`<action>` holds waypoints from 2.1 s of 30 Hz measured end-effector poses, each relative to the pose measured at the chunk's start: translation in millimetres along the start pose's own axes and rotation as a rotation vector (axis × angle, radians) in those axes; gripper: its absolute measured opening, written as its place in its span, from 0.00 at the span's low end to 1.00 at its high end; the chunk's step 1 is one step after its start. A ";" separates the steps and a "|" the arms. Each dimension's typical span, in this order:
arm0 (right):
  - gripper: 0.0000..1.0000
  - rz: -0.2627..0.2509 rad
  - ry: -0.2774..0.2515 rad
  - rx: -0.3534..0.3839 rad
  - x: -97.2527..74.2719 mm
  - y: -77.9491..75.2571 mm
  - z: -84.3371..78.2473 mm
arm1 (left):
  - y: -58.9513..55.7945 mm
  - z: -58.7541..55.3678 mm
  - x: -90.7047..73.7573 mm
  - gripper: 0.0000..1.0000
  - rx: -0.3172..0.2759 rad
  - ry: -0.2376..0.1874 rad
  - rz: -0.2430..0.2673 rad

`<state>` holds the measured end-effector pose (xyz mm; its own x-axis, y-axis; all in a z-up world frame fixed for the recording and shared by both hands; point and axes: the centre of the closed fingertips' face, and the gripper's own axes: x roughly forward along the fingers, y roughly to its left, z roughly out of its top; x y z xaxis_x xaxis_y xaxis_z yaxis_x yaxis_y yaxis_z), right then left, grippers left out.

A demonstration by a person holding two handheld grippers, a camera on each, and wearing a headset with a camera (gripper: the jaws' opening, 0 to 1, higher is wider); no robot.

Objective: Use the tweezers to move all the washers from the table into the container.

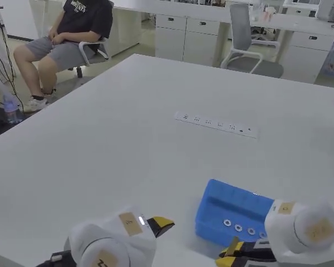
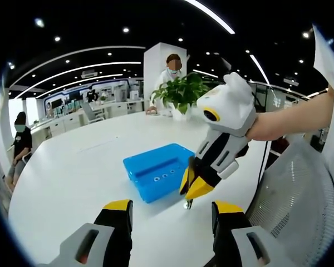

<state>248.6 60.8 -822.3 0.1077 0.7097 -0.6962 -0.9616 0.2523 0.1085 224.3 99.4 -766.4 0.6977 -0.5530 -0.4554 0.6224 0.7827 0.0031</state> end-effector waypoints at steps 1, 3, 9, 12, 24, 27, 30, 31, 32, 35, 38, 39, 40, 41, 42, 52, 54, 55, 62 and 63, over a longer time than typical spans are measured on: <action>0.04 0.003 -0.010 0.006 0.9 0.0 0.6 | 0.1 0.1 0.0 0.57 -0.002 -0.001 0.000; 0.04 -0.002 -0.030 -0.001 2.1 -0.9 1.7 | 0.3 0.4 -0.2 0.57 -0.001 -0.001 0.003; 0.03 -0.033 -0.077 0.049 0.0 -6.5 2.8 | 0.4 1.2 -0.1 0.57 -0.003 -0.005 0.002; 0.03 -0.049 -0.082 0.092 -5.1 -10.6 0.9 | 0.5 1.3 -0.1 0.57 -0.001 -0.004 0.003; 0.03 -0.024 -0.180 0.176 -30.5 -13.5 38.0 | 0.4 1.9 -0.1 0.57 -0.001 -0.006 0.001; 0.03 -0.026 -0.195 0.171 -33.8 -15.7 47.5 | 0.7 2.0 -0.1 0.57 -0.001 -0.007 0.002; 0.03 -0.032 -0.213 0.160 -36.4 -20.0 56.8 | 0.8 2.0 -0.1 0.57 0.000 -0.006 0.003; 0.03 -0.040 -0.220 0.154 -37.4 -23.0 60.4 | 0.7 2.2 -0.1 0.57 -0.001 -0.007 0.002; 0.03 -0.046 -0.223 0.149 -37.7 -24.9 62.5 | 0.5 2.3 -0.1 0.57 -0.002 -0.008 0.002; 0.03 -0.066 -0.237 0.146 -38.6 -34.5 68.6 | 0.7 2.2 -0.2 0.56 -0.002 -0.007 0.003; 0.04 -0.091 -0.240 0.133 -37.5 -46.0 72.6 | 1.2 2.6 -0.4 0.56 -0.004 -0.010 0.006; 0.04 -0.096 -0.241 0.131 -37.1 -48.7 73.3 | 1.3 2.4 -0.4 0.56 -0.006 -0.010 0.005; 0.04 -0.101 -0.241 0.130 -36.5 -49.9 74.3 | 1.4 2.2 -0.5 0.56 -0.006 -0.009 0.006; 0.04 -0.107 -0.241 0.129 -35.5 -52.9 75.4 | 1.6 2.2 -0.5 0.56 -0.004 -0.009 0.007; 0.04 -0.110 -0.243 0.128 -34.7 -54.9 75.9 | 1.6 2.3 -0.5 0.56 -0.004 -0.010 0.007; 0.04 -0.147 -0.249 0.105 -20.1 -74.4 77.2 | 3.0 1.9 -1.0 0.56 -0.009 -0.010 0.013; 0.04 -0.152 -0.249 0.103 -17.8 -77.7 76.7 | 2.7 1.9 -1.0 0.56 -0.010 -0.010 0.011; 0.04 -0.153 -0.250 0.103 -16.5 -79.4 76.5 | 2.6 1.8 -1.1 0.56 -0.009 -0.009 0.011; 0.04 -0.153 -0.251 0.123 -2.1 -92.2 69.7 | 2.3 1.2 -1.0 0.56 -0.009 -0.007 0.009; 0.04 -0.150 -0.252 0.129 0.8 -93.5 68.1 | 2.3 1.1 -1.1 0.56 -0.010 -0.006 0.010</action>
<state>355.7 82.5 -784.7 0.3201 0.7948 -0.5156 -0.8920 0.4362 0.1188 225.4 101.5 -764.9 0.7059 -0.5472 -0.4498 0.6120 0.7909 -0.0018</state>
